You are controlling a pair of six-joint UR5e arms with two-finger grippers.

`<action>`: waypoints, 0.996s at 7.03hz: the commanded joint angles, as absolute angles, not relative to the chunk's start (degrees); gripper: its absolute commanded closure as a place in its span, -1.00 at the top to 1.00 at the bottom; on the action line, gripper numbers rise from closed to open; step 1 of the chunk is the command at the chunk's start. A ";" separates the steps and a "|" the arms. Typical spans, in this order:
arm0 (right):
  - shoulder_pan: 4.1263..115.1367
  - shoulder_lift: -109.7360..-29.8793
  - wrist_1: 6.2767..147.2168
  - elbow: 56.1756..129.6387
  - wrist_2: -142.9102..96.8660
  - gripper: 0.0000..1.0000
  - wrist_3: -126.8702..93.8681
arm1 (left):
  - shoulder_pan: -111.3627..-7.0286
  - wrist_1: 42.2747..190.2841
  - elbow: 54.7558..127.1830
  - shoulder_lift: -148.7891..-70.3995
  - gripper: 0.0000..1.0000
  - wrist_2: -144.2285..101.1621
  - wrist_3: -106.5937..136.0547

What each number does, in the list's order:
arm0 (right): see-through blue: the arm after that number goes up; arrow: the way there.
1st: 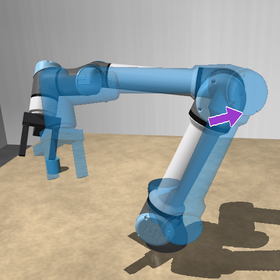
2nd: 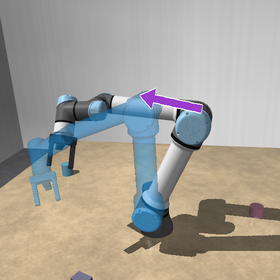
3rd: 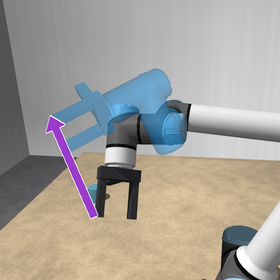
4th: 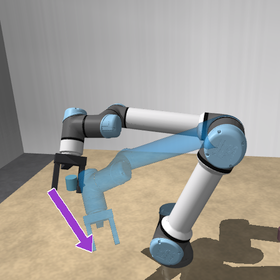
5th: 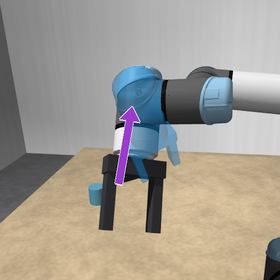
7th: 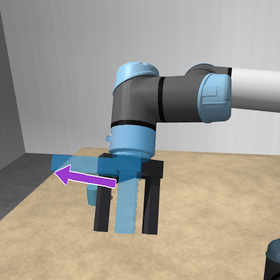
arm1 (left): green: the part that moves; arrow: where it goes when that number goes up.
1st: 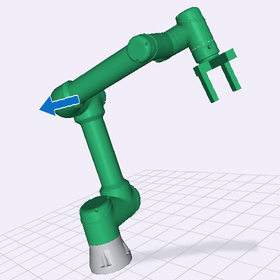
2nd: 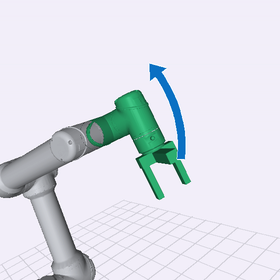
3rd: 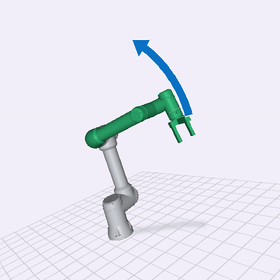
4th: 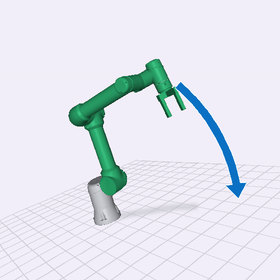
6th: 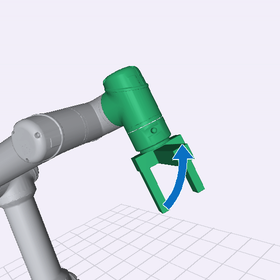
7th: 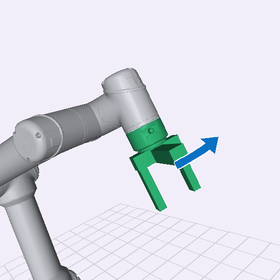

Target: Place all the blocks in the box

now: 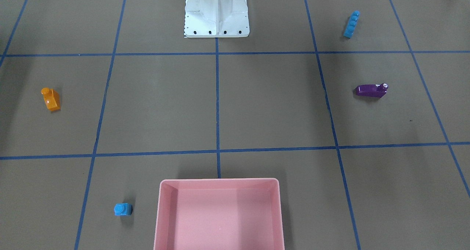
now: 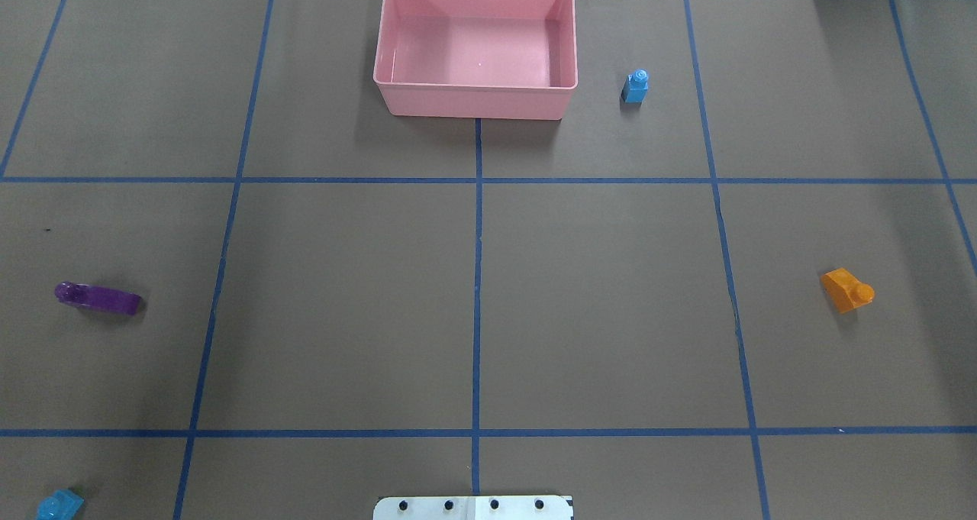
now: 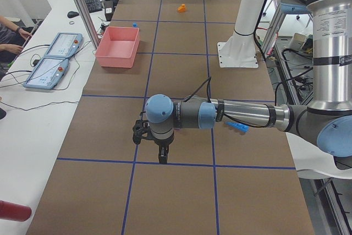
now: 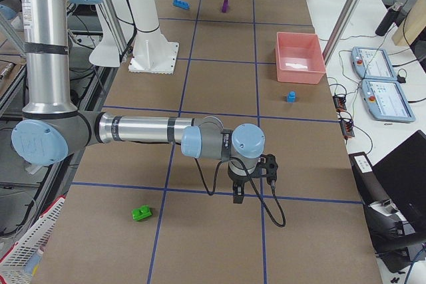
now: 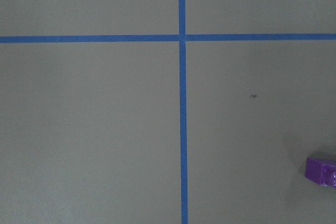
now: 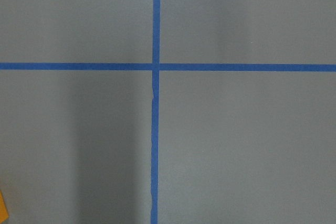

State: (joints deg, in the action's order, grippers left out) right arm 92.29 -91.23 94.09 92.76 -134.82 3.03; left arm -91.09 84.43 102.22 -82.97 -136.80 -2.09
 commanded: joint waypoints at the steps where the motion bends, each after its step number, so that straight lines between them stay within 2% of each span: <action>1: 92.29 -91.23 94.04 92.90 -134.82 1.00 3.16 | -91.14 84.46 102.22 -82.97 1.00 -136.85 -2.28; 4: 89.67 -90.62 93.96 95.08 -135.09 1.00 2.81 | -90.97 84.38 103.09 -83.84 1.00 -136.84 -1.76; 5: 84.25 -90.62 91.17 98.49 -134.91 1.00 1.68 | -90.01 84.64 103.27 -85.15 1.00 -137.19 -1.76; 7: 73.46 -89.31 86.08 104.03 -134.30 1.00 -15.19 | -84.50 89.00 103.71 -85.87 1.00 -137.20 -1.67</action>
State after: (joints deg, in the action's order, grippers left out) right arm 80.56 -90.20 89.46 100.39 -134.75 -5.36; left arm -87.86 86.04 103.57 -85.39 -137.22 -1.82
